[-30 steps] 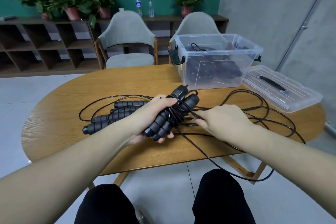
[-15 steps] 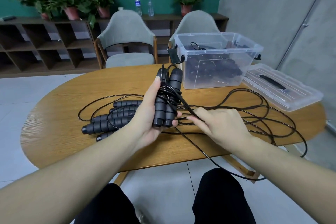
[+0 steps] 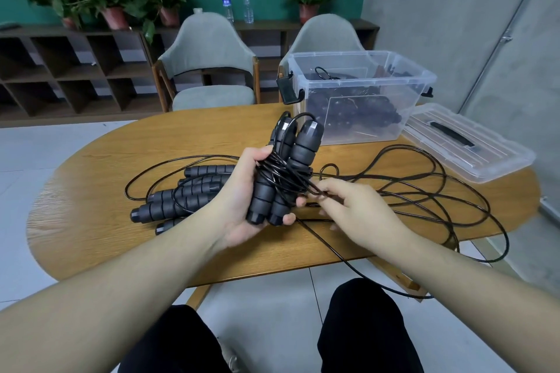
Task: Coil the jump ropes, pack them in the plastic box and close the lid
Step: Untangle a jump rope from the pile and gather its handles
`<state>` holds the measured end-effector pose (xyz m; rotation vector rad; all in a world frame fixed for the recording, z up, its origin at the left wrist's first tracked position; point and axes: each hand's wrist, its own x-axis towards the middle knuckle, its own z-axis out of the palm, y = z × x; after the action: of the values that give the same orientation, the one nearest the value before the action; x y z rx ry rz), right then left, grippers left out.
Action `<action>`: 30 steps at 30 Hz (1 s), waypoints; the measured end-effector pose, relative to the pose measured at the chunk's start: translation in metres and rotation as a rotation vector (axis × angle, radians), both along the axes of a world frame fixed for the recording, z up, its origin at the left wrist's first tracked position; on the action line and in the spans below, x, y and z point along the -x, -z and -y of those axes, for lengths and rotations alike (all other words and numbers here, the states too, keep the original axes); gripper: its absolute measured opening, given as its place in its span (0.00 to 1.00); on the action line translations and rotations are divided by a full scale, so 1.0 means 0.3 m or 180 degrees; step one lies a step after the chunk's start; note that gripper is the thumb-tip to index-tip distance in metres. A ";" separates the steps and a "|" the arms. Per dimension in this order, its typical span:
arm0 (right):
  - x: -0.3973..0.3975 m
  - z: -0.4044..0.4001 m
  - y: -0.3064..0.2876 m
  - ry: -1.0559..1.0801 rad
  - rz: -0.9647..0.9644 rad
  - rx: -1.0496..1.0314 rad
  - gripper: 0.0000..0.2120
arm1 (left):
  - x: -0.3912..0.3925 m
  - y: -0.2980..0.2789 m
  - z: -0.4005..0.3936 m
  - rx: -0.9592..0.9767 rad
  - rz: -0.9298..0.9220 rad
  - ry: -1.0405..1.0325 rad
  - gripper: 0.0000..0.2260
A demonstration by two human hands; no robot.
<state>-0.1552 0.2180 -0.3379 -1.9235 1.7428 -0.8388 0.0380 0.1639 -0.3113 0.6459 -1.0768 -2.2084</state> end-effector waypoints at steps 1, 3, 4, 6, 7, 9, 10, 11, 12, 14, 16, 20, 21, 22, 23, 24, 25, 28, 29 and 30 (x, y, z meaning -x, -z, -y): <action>-0.004 -0.005 0.003 -0.0008 0.0169 -0.0065 0.13 | -0.002 -0.005 0.001 0.0001 0.0015 0.0045 0.23; -0.004 -0.023 0.004 -0.0113 0.0580 -0.0160 0.14 | -0.014 -0.009 0.005 -0.0015 0.0051 0.0106 0.23; -0.005 -0.032 -0.001 -0.0167 0.0858 -0.0190 0.12 | -0.021 -0.006 0.007 -0.0025 0.0070 0.0126 0.23; -0.008 -0.046 -0.014 -0.0051 0.1058 -0.0088 0.12 | -0.029 0.003 0.007 -0.0054 0.0101 0.0154 0.23; -0.011 -0.046 -0.017 0.0120 0.0947 -0.0029 0.14 | -0.031 0.009 0.005 -0.0040 0.0132 0.0186 0.24; -0.019 -0.040 -0.021 0.0343 0.0648 0.0008 0.12 | -0.030 0.024 0.001 0.0063 0.0240 0.0312 0.30; -0.024 -0.039 -0.022 0.0338 0.0504 0.0050 0.11 | -0.030 0.029 -0.002 0.0116 0.0296 0.0374 0.32; -0.027 -0.041 -0.025 0.0297 0.0331 0.0150 0.09 | -0.030 0.032 -0.004 0.0147 0.0353 0.0402 0.33; -0.027 -0.041 -0.028 0.0227 0.0173 0.0277 0.08 | -0.030 0.037 -0.003 0.0162 0.0409 0.0403 0.31; -0.026 -0.042 -0.027 0.0162 0.0163 0.0370 0.06 | -0.031 0.044 -0.001 0.0116 0.0513 0.0361 0.26; -0.030 -0.044 -0.026 0.0300 0.0667 0.0104 0.05 | -0.030 0.053 -0.002 0.0081 0.0571 0.0333 0.28; -0.065 -0.043 -0.020 0.0379 0.2389 -0.0675 0.14 | -0.026 0.070 -0.009 0.0257 0.0522 0.0289 0.39; -0.074 -0.045 -0.021 0.0475 0.2795 -0.0784 0.18 | -0.025 0.071 -0.008 0.0282 0.0484 0.0267 0.39; -0.083 -0.044 -0.024 0.0608 0.3110 -0.0832 0.21 | -0.024 0.071 -0.007 0.0306 0.0461 0.0240 0.39; -0.090 -0.041 -0.028 0.0741 0.3397 -0.0843 0.23 | -0.025 0.068 -0.006 0.0332 0.0456 0.0218 0.39; -0.091 -0.032 -0.027 0.0879 0.3711 -0.0866 0.26 | -0.026 0.067 -0.005 0.0364 0.0474 0.0198 0.39; -0.087 -0.022 -0.024 0.1020 0.4051 -0.0927 0.30 | -0.027 0.066 -0.006 0.0404 0.0512 0.0183 0.38; -0.078 0.007 -0.033 0.1159 0.4577 -0.1452 0.26 | -0.028 0.064 -0.014 0.0534 0.0638 0.0160 0.34; -0.082 0.005 -0.037 0.1144 0.4453 -0.1755 0.20 | -0.027 0.063 -0.016 0.0567 0.0677 0.0146 0.33; -0.088 0.002 -0.037 0.1124 0.4261 -0.2046 0.16 | -0.025 0.062 -0.018 0.0607 0.0712 0.0151 0.30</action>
<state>-0.1287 0.2174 -0.3267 -0.3514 1.1791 -1.0925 0.0456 0.1693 -0.3299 0.8025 -1.4096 -2.0751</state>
